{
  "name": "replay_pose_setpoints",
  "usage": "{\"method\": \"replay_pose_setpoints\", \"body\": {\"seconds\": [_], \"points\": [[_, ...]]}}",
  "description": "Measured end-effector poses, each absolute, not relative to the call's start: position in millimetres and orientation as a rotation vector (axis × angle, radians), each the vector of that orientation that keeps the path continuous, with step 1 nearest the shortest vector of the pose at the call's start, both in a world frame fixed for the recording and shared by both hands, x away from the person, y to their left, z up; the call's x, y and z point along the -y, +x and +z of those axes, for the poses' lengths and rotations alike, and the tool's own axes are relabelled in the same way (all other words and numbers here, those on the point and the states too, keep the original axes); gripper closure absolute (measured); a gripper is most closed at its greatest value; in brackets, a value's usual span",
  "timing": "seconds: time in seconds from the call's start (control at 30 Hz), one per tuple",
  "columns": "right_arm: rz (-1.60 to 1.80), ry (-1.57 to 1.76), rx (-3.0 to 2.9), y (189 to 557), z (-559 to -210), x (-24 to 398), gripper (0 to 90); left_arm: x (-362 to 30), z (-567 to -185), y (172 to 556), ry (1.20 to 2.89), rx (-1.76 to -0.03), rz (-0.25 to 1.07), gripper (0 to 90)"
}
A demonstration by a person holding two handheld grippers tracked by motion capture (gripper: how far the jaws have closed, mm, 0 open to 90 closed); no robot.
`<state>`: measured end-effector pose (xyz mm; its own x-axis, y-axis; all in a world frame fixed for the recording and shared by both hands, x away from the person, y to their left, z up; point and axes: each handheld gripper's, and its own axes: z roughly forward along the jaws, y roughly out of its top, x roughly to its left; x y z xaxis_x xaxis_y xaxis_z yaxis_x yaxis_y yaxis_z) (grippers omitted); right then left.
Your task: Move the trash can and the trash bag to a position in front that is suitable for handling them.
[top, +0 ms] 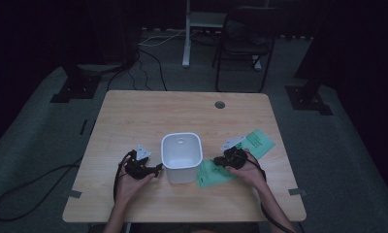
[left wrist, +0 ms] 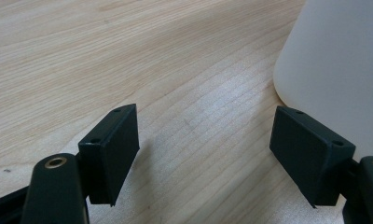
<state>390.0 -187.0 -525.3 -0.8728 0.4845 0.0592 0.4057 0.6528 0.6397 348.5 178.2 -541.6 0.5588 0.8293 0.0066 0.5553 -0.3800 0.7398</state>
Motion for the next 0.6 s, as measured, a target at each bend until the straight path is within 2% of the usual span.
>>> {"method": "replay_pose_setpoints", "body": {"seconds": [0.37,0.4,0.47,0.53,0.6], "points": [[1.020,0.414,-2.965,359,-525,183,86.0,-175,-543,349,2.103,-1.099,0.496,24.6],[1.025,0.386,-2.972,357,-525,181,82.7,-175,-543,349,2.106,-1.098,0.496,24.6],[1.056,0.392,-2.961,356,-524,179,68.5,-174,-543,349,2.109,-1.098,0.500,24.6],[1.085,0.453,-2.904,357,-523,180,58.1,-175,-543,348,2.109,-1.097,0.503,24.6],[1.083,0.530,-2.843,360,-521,183,52.2,-175,-543,349,2.105,-1.103,0.502,24.6]]}}
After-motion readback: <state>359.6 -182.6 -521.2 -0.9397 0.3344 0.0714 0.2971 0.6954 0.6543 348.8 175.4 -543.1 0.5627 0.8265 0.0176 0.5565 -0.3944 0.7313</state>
